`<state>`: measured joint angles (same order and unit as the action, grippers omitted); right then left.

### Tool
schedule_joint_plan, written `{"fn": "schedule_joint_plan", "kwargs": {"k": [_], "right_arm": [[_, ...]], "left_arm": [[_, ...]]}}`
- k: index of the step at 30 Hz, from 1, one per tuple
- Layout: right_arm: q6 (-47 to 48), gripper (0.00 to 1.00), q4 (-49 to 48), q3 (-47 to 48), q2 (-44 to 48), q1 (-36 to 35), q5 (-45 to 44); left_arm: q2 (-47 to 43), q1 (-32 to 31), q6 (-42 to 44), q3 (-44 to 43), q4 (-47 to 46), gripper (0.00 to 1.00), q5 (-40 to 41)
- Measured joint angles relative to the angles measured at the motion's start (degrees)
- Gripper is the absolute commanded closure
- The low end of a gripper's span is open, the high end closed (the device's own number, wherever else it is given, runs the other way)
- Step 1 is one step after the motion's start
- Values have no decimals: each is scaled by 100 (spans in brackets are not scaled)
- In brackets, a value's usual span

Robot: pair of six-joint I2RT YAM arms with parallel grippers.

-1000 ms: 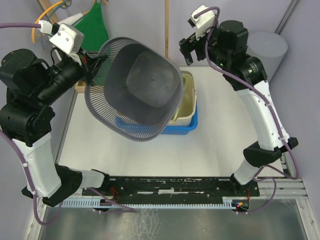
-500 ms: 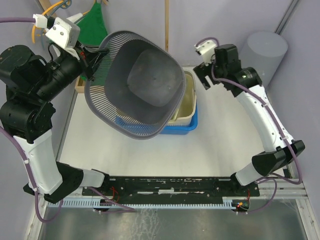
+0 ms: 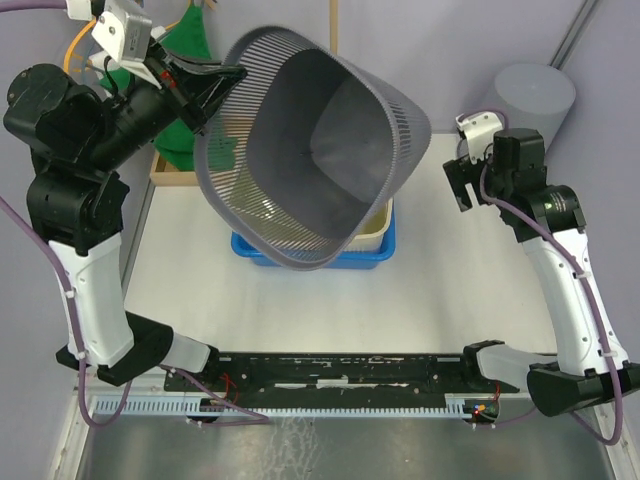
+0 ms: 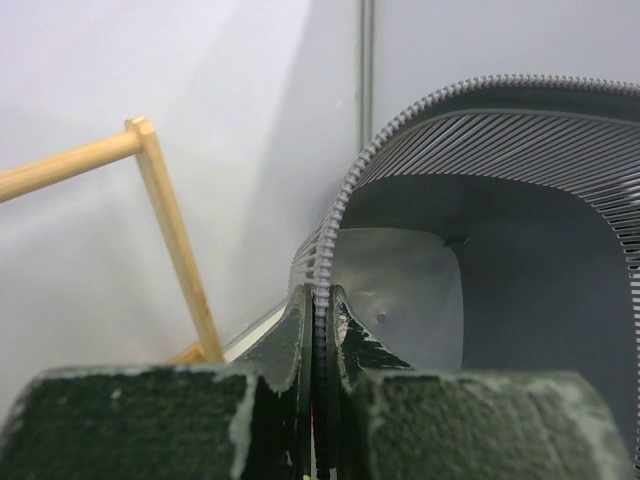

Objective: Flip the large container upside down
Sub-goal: Place the container at the center of the board.

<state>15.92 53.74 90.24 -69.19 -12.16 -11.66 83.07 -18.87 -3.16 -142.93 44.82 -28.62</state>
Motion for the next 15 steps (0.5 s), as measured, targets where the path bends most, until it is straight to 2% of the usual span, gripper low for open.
{"fn": "schedule_joint_plan", "kwargs": {"k": [5, 9, 15], "right_arm": [[98, 1, -92, -529, 254, 164, -570], [343, 1, -334, -649, 452, 348, -1340], [1141, 0, -1338, -745, 946, 951, -2612]], "left_arm": [[37, 0, -713, 507, -931, 97, -459], [424, -11, -1386, 544, -1537, 97, -905], [907, -68, -2302, 1054, -2581, 97, -1296]]}}
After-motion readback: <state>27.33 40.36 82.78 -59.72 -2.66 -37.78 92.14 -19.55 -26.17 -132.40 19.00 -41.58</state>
